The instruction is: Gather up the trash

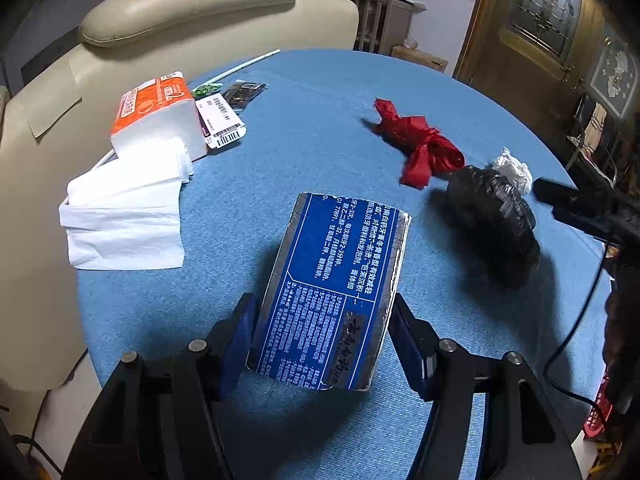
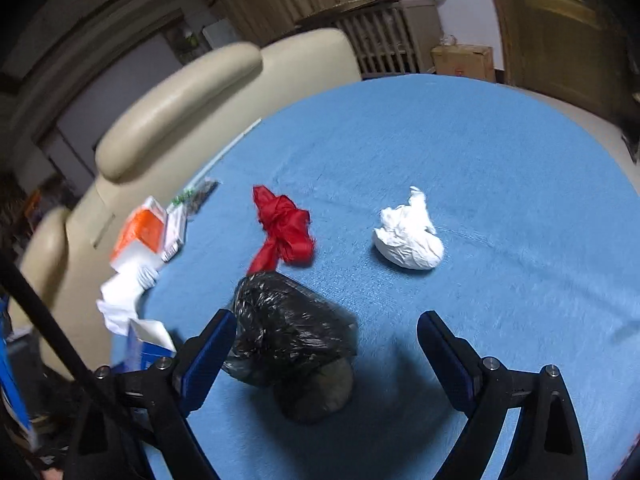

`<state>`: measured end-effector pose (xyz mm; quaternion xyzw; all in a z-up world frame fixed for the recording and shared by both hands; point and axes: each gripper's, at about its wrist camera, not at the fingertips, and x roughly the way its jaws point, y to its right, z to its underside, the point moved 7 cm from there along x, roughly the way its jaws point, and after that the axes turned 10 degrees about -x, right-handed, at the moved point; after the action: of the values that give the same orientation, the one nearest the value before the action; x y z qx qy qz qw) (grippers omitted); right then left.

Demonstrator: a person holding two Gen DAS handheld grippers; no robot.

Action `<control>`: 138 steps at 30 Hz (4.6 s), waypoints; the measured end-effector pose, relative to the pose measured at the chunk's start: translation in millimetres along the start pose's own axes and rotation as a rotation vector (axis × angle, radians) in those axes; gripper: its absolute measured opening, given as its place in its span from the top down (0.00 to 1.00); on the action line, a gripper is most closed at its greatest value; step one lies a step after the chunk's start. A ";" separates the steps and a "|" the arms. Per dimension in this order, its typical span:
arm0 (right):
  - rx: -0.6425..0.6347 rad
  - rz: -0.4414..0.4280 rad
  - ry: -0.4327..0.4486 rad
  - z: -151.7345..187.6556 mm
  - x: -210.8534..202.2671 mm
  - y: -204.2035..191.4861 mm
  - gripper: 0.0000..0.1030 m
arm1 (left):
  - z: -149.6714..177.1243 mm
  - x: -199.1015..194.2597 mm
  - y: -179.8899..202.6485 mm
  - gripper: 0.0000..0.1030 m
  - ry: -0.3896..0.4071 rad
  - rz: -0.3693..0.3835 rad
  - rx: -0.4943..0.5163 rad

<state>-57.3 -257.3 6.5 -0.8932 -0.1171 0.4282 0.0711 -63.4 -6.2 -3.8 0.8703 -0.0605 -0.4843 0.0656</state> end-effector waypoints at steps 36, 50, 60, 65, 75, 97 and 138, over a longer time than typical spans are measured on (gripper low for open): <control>0.120 0.048 0.050 117.3 -100.6 15.1 0.55 | 31.9 -19.7 82.2 0.38 0.014 -0.013 0.161; 0.152 0.090 0.074 135.3 -121.4 19.3 0.55 | 55.7 -17.8 107.6 0.38 0.006 -0.001 0.215; 0.141 0.106 0.073 135.0 -123.0 15.4 0.55 | 55.3 -15.7 105.1 0.38 0.004 0.004 0.198; 0.137 0.113 0.074 133.4 -123.5 13.4 0.55 | 53.6 -15.1 102.5 0.38 0.003 0.005 0.192; 0.129 0.115 0.082 132.1 -126.7 10.9 0.55 | 51.6 -17.3 100.5 0.39 0.006 0.001 0.185; 0.147 0.122 0.100 130.9 -132.4 10.7 0.55 | 51.2 -17.9 102.8 0.39 0.007 -0.003 0.202; 0.195 0.147 0.140 118.9 -168.3 22.7 0.55 | 33.7 -41.7 107.1 0.40 0.044 0.003 0.183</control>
<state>-248.9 -321.4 53.1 -0.9159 -0.0041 0.3783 0.1343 -118.3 -106.5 32.0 0.8830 -0.1045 -0.4574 -0.0120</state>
